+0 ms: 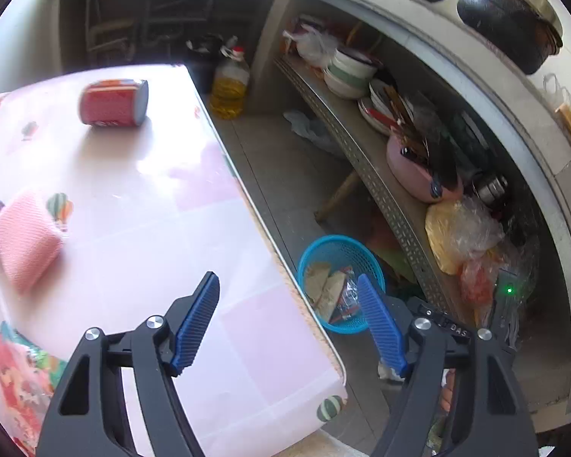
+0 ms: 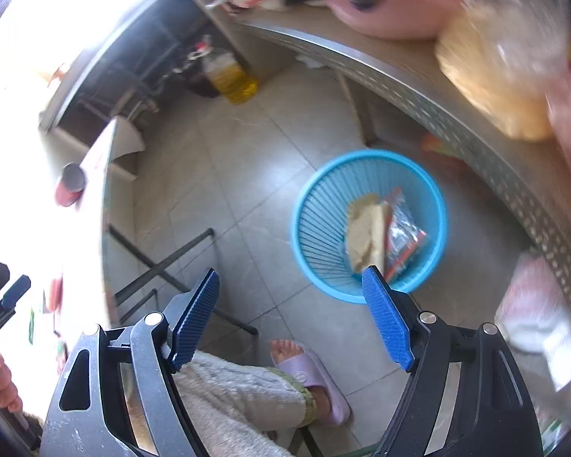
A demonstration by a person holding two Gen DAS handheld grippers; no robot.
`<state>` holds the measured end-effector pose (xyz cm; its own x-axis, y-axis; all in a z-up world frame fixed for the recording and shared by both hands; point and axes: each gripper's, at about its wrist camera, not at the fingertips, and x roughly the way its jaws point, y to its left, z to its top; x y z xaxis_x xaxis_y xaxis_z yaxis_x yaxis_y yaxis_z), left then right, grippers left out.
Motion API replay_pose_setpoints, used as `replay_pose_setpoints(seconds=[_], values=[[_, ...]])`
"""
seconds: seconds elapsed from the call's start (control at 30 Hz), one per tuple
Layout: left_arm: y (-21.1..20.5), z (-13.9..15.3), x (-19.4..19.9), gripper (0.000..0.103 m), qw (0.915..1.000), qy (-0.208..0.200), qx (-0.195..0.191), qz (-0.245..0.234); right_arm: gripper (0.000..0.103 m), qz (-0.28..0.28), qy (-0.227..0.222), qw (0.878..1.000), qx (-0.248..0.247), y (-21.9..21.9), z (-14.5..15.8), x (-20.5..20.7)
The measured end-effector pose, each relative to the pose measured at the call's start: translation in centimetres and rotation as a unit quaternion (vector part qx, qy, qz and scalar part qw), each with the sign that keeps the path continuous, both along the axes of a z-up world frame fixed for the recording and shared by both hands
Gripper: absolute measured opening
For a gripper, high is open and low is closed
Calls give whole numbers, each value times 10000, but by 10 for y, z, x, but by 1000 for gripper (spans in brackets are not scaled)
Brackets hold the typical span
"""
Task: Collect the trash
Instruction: 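Move both tools back over the table, then lower the left tool onto the pink scrubbing sponge and close on it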
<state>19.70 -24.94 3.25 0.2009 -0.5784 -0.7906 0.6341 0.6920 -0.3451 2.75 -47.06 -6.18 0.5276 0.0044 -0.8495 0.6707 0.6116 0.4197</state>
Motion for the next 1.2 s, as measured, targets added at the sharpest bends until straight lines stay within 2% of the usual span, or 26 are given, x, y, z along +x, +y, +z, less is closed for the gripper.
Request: replay_pose_setpoints(seconds=[0.13,0.37,0.63,0.7,0.83,0.9,0.97,1.03,1.2], values=[[30,13,5,76,9994,-136,-193,263,75,275,-157,9995,-55,10,16,13],[96,26,12,80,9947,-457,-191,899,75,645,-377,9971,-143,30,41,32],[160,22,54,88,9823,-287,-66,1847,76,1077,-545,9927,13,52,49,60],[164,13,74,91,9826,-49,-81,1853,76,1174,-577,9914,36,59,52,66],[158,-18,120,91,9762,573,290,2072,76,1242,-679,9899,43,65,59,67],[153,-29,139,91,9695,650,657,2272,76,1223,-703,9900,39,67,62,66],[147,-40,157,91,9660,810,804,2319,76,1165,-733,9905,67,65,62,61],[145,-51,174,91,9567,1050,1039,2508,76,1099,-737,9912,83,62,62,56],[139,-77,199,91,9407,1386,1482,2720,76,955,-688,9930,128,53,59,47]])
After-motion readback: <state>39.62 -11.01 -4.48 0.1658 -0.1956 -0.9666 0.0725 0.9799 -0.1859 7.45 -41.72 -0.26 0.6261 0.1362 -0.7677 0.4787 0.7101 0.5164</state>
